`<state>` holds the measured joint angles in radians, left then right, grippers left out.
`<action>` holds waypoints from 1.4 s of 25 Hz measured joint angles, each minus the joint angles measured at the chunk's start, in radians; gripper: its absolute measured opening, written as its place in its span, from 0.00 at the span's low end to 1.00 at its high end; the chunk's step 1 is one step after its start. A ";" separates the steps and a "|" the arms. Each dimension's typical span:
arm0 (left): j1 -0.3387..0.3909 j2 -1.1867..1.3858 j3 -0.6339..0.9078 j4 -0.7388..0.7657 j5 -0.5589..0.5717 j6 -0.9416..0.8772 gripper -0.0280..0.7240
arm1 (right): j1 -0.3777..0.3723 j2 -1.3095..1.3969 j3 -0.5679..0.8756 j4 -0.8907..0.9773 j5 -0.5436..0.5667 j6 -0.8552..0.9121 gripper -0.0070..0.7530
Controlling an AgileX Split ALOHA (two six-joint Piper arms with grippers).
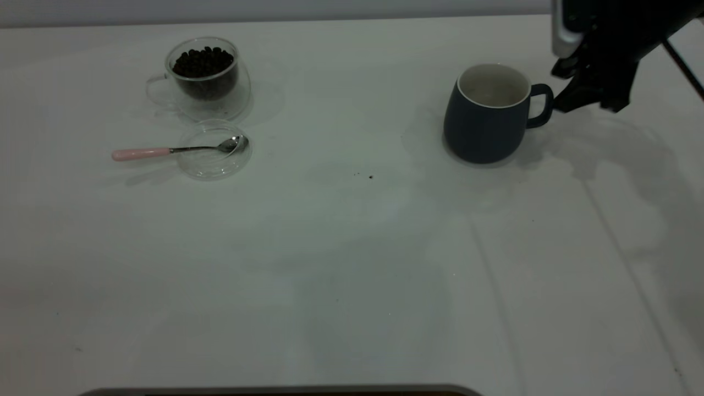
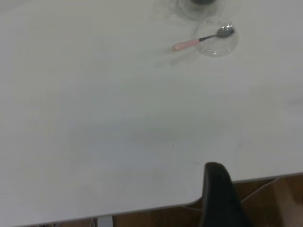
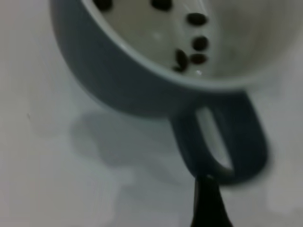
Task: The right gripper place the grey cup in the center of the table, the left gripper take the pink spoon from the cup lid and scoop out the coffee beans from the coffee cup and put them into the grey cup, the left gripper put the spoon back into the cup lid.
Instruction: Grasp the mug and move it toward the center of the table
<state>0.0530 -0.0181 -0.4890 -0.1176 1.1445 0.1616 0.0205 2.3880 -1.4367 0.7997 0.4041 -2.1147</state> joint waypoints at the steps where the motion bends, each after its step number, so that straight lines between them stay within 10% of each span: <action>1: 0.000 0.000 0.000 0.000 0.000 0.000 0.66 | 0.008 0.007 0.001 0.005 0.000 0.000 0.67; 25: 0.000 0.000 0.000 0.000 0.000 0.000 0.66 | 0.296 0.041 -0.046 0.188 -0.074 0.000 0.67; 35: 0.000 0.000 0.000 0.000 0.000 -0.002 0.66 | 0.297 0.045 -0.043 0.212 -0.051 0.032 0.67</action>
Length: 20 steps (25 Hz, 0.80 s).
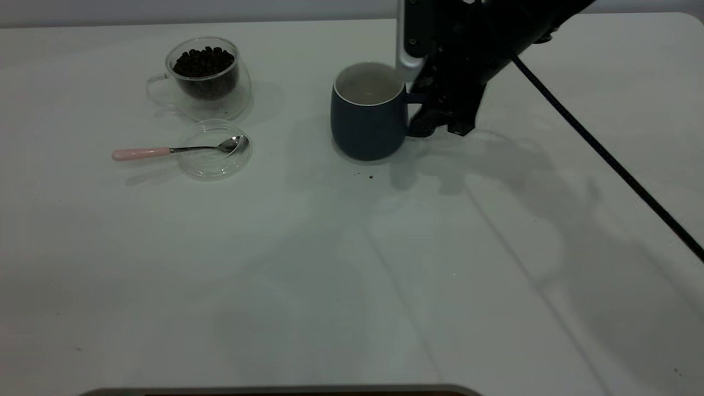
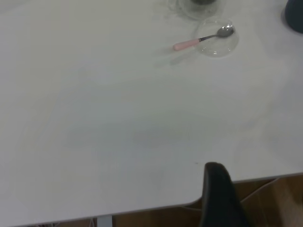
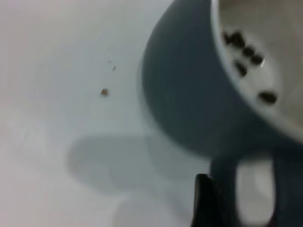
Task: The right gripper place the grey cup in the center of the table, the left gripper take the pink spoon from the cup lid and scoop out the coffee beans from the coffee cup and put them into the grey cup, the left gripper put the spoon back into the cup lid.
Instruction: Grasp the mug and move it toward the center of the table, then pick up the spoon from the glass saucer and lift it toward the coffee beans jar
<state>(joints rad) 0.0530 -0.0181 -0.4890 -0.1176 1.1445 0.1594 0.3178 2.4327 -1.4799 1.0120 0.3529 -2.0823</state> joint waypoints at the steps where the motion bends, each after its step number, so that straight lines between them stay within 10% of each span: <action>1: 0.000 0.000 0.000 0.000 0.000 0.000 0.66 | -0.008 -0.017 0.025 -0.005 0.000 0.024 0.67; 8: 0.000 0.000 0.000 0.000 0.000 0.000 0.66 | -0.025 -0.288 0.270 0.020 -0.117 0.229 0.67; 13: 0.000 0.000 0.000 0.000 0.000 0.000 0.66 | -0.026 -0.586 0.528 0.230 -0.179 0.778 0.67; 20: 0.000 0.000 0.000 0.000 0.000 0.000 0.66 | -0.027 -0.967 0.864 -0.180 0.225 1.368 0.67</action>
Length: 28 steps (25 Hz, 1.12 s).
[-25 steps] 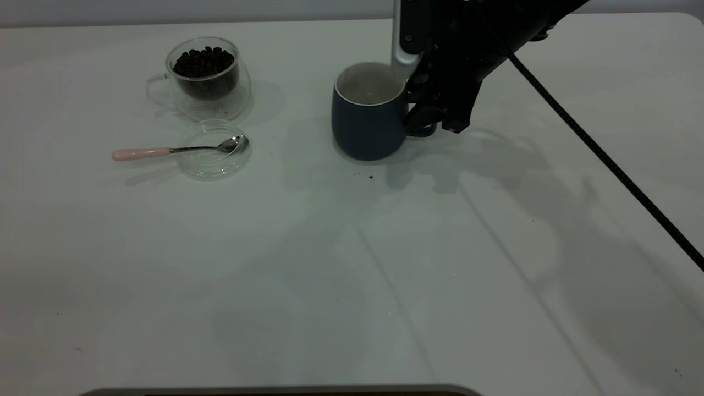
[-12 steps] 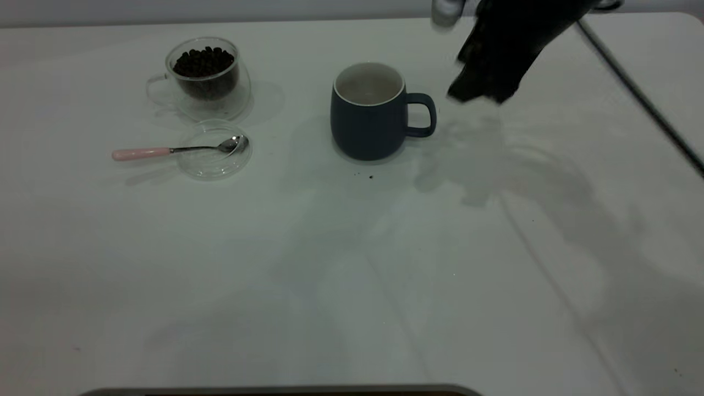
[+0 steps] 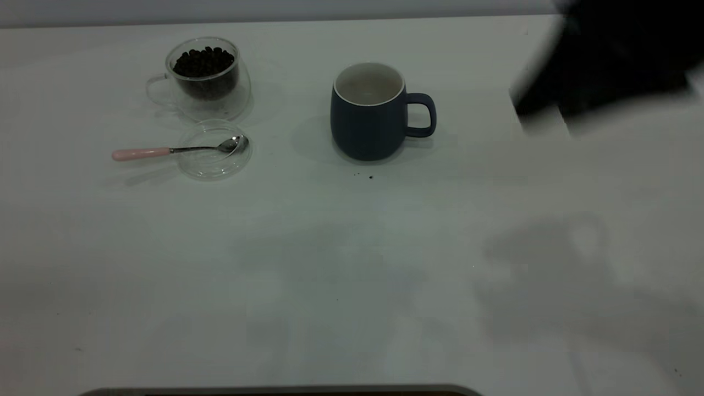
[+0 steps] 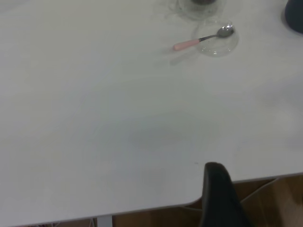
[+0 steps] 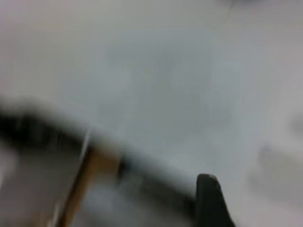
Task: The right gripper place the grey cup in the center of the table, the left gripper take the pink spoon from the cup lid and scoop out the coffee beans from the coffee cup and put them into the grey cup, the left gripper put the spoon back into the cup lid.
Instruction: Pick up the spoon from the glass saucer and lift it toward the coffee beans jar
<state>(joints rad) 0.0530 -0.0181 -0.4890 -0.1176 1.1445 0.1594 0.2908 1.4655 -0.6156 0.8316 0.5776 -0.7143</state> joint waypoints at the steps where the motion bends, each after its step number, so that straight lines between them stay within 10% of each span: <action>1: 0.000 0.000 0.000 0.000 0.000 0.000 0.66 | 0.000 -0.040 0.019 -0.116 0.071 0.098 0.67; 10: 0.000 0.000 0.000 0.000 0.000 0.000 0.66 | -0.016 -0.533 0.115 -0.999 0.471 0.902 0.67; 18: 0.000 0.000 0.000 0.000 0.000 0.002 0.66 | -0.211 -0.931 0.131 -0.832 0.497 0.738 0.67; 28: 0.000 0.000 0.000 0.000 0.000 0.002 0.66 | -0.222 -1.305 0.143 -0.806 0.527 0.722 0.67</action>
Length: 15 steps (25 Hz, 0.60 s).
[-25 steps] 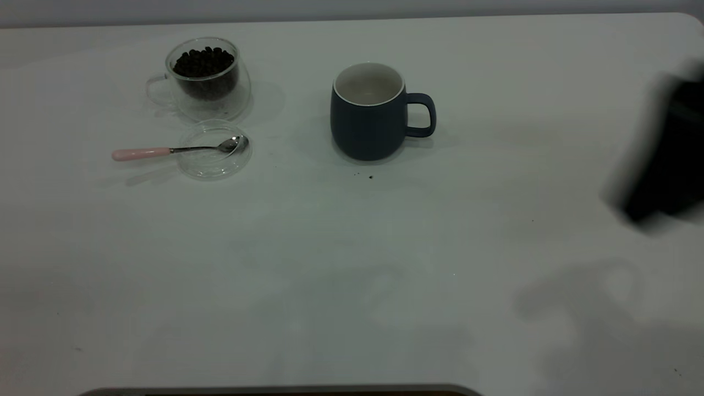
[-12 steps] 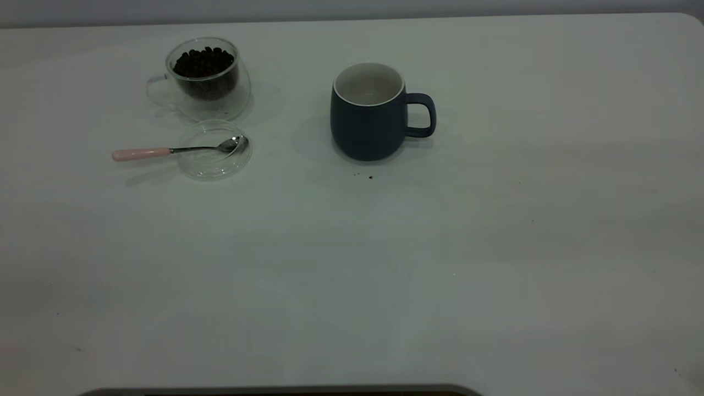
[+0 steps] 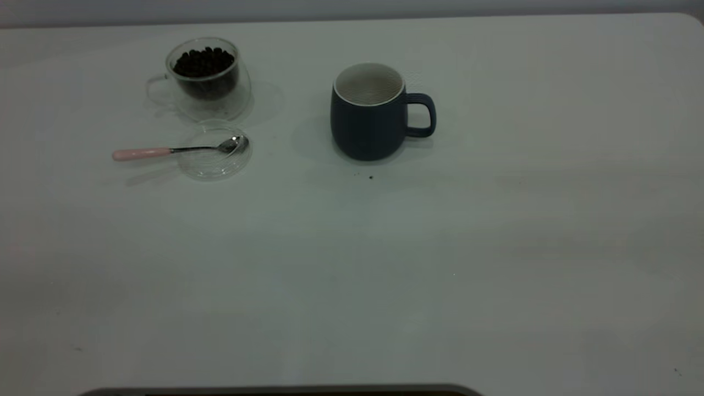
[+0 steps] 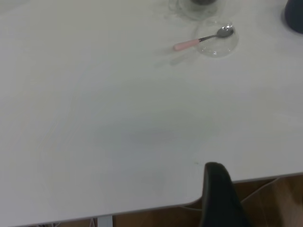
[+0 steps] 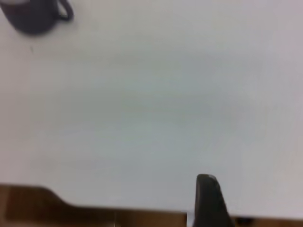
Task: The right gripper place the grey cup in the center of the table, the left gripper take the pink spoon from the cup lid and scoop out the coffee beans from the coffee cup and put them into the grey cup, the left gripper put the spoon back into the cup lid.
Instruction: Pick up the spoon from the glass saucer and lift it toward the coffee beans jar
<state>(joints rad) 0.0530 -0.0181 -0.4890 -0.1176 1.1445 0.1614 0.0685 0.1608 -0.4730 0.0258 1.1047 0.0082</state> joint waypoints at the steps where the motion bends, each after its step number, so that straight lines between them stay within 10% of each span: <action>1: 0.000 0.000 0.000 0.000 0.000 0.000 0.66 | 0.000 -0.024 0.000 0.000 0.002 0.000 0.67; 15: 0.000 0.000 0.000 0.000 0.000 0.000 0.66 | -0.011 -0.127 0.000 -0.017 0.011 0.000 0.67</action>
<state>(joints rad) 0.0530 -0.0181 -0.4890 -0.1176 1.1445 0.1614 0.0577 0.0335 -0.4730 0.0085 1.1155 0.0082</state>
